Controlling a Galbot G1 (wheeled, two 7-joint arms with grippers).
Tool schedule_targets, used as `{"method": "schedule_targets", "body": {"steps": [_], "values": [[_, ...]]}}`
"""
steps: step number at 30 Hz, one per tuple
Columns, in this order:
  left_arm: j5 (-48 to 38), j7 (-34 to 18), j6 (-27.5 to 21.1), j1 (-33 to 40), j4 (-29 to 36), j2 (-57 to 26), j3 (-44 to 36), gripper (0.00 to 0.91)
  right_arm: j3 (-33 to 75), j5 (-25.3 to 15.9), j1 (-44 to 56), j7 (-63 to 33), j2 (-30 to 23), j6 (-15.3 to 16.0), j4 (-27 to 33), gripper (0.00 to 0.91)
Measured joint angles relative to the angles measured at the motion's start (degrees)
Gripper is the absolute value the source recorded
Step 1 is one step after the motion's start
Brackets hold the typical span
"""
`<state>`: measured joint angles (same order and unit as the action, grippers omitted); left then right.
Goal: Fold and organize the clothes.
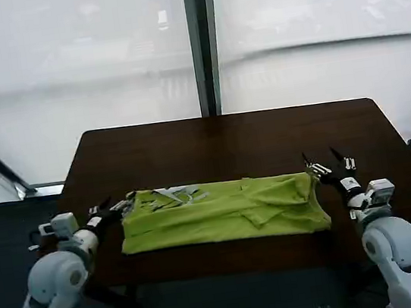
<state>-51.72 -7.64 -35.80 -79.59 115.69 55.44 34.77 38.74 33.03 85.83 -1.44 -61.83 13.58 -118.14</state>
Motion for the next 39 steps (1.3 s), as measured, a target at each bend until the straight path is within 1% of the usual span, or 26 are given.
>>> {"method": "schedule_targets", "body": {"steps": [1, 4, 6, 8, 14, 17, 25, 39], "values": [[-2.64, 1.54, -1.69, -0.92, 0.85, -1.63, 0.93, 0.878, 0.78, 0.49, 1.53, -0.01, 0.42, -0.05, -1.2, 0.878], [-9.97, 3.79, -5.66, -3.44, 2.16, -5.71, 4.16, 0.878, 2.79, 1.15, 5.4, 0.07, 0.8, -0.33, -4.39, 0.878], [-14.77, 5.85, -6.37, -5.21, 2.34, -8.18, 6.32, 0.878, 4.12, 1.17, 7.86, 0.26, 0.77, -0.84, -6.56, 0.878], [-17.18, 7.3, -6.37, -6.3, 2.32, -10.08, 7.61, 0.878, 5.1, 1.08, 9.97, 0.33, 0.42, -1.21, -8.37, 0.878], [-17.31, 8.53, -6.39, -6.54, 0.44, -11.29, 7.87, 0.878, 6.64, 0.93, 13.66, 0.35, -0.41, -1.19, -11.98, 0.878], [-17.78, 8.63, -6.4, -7.1, -0.74, -11.96, 7.46, 0.878, 7.1, 0.91, 14.37, 0.37, -0.57, -1.04, -12.77, 0.878], [-17.6, 8.53, -6.4, -6.56, -2.87, -11.29, 5.55, 0.878, 7.03, 0.56, 14.85, 0.28, -1.28, -0.4, -13.55, 0.878], [-15.46, 8.73, -6.11, -5.26, -3.14, -7.35, 0.86, 0.878, 6.74, -0.14, 15.31, 0.24, -2.14, -0.32, -14.36, 0.878]]}}
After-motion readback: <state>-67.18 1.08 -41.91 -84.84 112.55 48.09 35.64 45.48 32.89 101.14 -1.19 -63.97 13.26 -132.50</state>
